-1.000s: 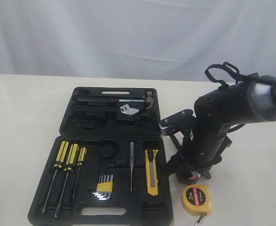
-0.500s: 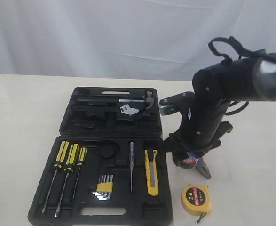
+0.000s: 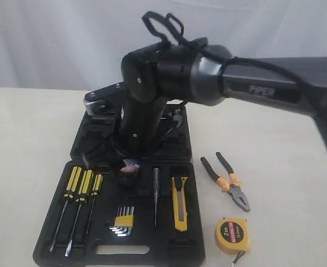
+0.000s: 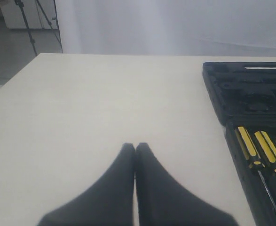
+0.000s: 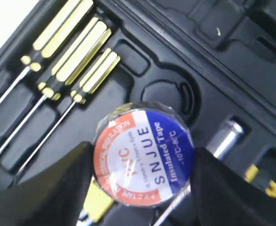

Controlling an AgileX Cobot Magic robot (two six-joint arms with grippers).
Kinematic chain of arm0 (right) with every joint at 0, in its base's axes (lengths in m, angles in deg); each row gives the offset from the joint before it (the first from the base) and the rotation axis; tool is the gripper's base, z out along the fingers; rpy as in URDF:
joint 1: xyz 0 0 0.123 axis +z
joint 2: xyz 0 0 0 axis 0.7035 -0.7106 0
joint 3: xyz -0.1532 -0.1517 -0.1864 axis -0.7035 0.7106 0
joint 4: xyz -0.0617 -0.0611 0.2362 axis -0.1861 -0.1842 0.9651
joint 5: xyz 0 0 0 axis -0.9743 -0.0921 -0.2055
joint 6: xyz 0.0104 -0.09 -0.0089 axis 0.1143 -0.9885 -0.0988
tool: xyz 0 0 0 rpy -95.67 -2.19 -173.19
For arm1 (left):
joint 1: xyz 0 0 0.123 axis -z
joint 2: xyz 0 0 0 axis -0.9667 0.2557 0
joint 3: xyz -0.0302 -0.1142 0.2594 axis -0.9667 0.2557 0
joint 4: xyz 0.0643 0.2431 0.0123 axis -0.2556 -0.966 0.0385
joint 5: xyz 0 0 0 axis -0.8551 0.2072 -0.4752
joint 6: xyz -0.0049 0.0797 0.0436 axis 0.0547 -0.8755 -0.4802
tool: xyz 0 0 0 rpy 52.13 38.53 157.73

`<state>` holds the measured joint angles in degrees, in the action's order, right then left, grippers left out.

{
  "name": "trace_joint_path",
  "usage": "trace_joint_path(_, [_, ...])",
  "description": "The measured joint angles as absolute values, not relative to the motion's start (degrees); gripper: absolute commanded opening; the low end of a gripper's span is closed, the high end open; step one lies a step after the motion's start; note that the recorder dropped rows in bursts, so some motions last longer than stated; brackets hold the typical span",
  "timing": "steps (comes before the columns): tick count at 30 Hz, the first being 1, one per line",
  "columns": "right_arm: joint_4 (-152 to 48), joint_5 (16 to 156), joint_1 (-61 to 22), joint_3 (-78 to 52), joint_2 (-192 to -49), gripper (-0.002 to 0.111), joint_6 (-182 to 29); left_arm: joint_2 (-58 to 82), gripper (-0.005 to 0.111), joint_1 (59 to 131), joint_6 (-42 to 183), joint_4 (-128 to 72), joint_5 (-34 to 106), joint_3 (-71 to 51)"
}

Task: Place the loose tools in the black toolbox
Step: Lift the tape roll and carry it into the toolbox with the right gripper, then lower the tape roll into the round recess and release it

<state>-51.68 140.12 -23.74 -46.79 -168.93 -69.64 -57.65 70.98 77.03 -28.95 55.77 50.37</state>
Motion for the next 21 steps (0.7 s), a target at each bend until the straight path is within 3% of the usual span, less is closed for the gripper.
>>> trace_joint_path(7, [-51.7,137.4,-23.7,-52.1,-178.1,0.013,-69.6,-57.6,0.000,71.0,77.0,-28.9,55.8,50.4])
trace_joint_path(21, [-52.8,135.6,-23.7,-52.6,-179.1,0.013,-69.4,-57.6,0.000,71.0,77.0,-28.9,55.8,50.4])
